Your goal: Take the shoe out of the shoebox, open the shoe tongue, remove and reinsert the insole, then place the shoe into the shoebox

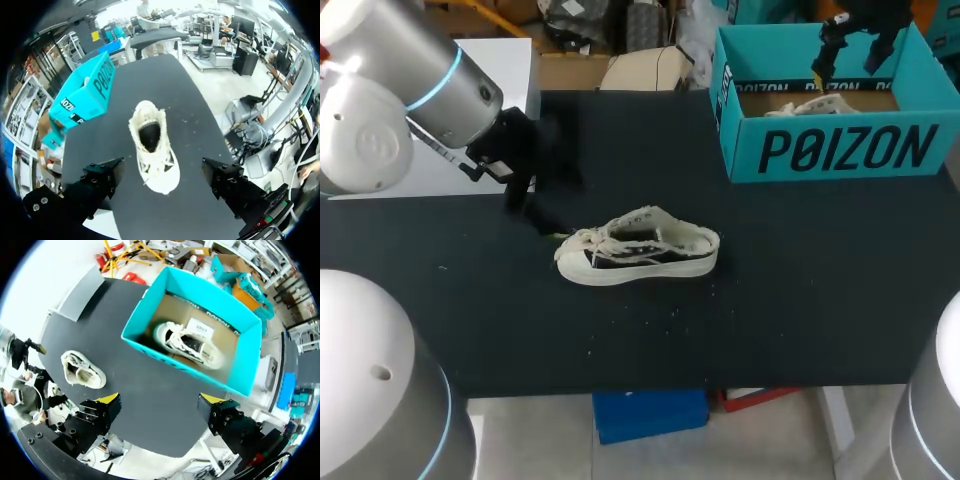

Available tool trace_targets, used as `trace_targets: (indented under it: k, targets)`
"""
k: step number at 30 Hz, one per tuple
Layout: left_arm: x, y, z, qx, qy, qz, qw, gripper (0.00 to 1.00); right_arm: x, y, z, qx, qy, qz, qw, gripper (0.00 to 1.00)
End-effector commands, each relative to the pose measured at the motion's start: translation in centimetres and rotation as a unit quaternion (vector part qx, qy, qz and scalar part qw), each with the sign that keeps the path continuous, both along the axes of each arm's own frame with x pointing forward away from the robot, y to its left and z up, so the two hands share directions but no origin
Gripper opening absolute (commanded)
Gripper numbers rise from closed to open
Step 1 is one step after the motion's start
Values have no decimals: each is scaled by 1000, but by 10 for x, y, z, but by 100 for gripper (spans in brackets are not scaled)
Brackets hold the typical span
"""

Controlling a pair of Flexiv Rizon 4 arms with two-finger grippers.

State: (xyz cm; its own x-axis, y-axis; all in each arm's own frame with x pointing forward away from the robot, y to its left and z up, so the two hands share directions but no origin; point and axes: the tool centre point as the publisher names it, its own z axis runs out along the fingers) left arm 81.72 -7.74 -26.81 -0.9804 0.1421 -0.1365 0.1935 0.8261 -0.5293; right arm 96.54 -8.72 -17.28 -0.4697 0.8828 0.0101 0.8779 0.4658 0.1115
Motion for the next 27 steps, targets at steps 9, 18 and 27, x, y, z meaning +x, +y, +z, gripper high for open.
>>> trace_targets:
  k: [9,18,27]
  targets:
    - [-9,19,-1,-29,3,42,999,100,-8,-6,-3,31,-62,92,993,100]
    - [-27,30,-19,-6,17,26,1000,100,-8,-6,-3,31,-62,92,993,100]
    - [-27,30,-19,-6,17,26,1000,100,-42,20,-12,39,-53,214,975,100]
